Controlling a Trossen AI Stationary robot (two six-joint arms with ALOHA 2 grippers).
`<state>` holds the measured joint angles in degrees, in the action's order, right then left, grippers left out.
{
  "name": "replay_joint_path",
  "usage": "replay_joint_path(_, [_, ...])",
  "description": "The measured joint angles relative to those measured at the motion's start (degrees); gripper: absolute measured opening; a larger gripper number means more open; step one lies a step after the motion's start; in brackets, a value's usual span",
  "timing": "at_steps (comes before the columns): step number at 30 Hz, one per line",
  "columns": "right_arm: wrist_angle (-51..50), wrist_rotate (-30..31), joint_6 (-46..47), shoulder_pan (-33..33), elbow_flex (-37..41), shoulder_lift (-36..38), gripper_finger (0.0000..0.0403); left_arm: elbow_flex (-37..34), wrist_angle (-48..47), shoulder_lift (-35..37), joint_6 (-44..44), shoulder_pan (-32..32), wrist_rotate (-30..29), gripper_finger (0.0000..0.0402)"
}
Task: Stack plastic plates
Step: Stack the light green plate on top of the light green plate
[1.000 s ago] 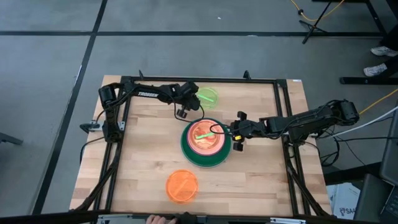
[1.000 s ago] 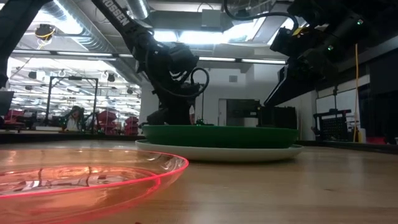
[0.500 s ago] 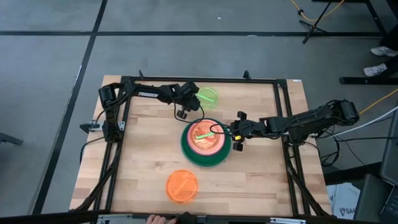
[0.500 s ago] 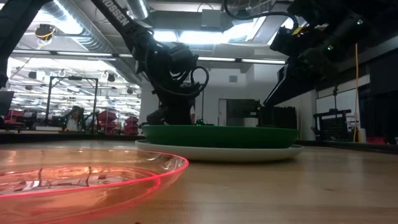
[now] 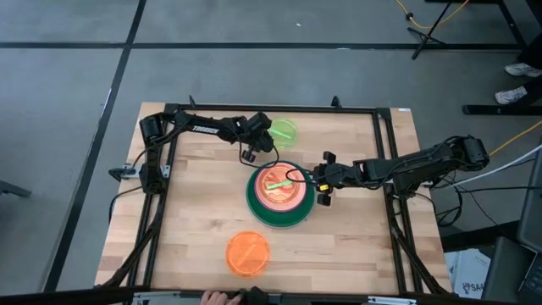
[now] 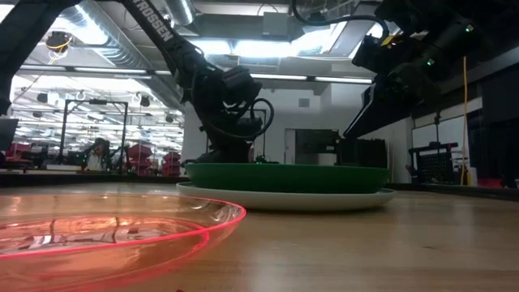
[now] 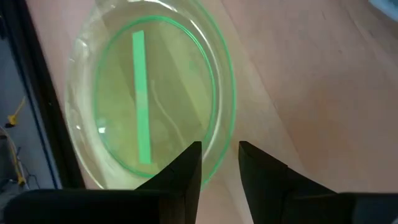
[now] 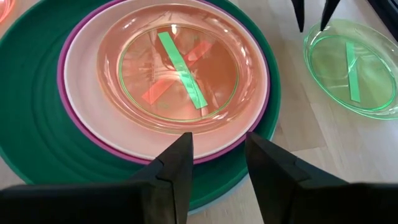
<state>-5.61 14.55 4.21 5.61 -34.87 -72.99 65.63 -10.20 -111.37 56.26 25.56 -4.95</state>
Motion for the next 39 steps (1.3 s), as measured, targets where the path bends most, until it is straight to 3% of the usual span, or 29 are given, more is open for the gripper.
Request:
replay_joint_path(15, [-0.1, 0.0, 0.2, 0.0, 0.0, 0.0, 0.0138, 0.1, 4.8, -2.7, 0.9, 0.9, 3.0, 0.0097])
replay_joint_path(24, [-1.7, -5.1, 1.9, 0.0, 0.0, 0.0, 0.0138, 0.0, 4.7, -2.7, -3.6, 0.7, 3.2, 0.0043])
replay_joint_path(29, [0.6, -2.4, 1.4, 0.2, 0.0, 0.0, 0.0138, 0.0, 5.2, -2.7, -3.6, -0.2, 2.9, 0.0006])
replay_joint_path(39, [1.6, 5.1, 0.3, 7.1, 0.0, 0.0, 0.0138, 0.0, 6.6, -2.5, -3.4, -2.8, -0.5, 0.0002])
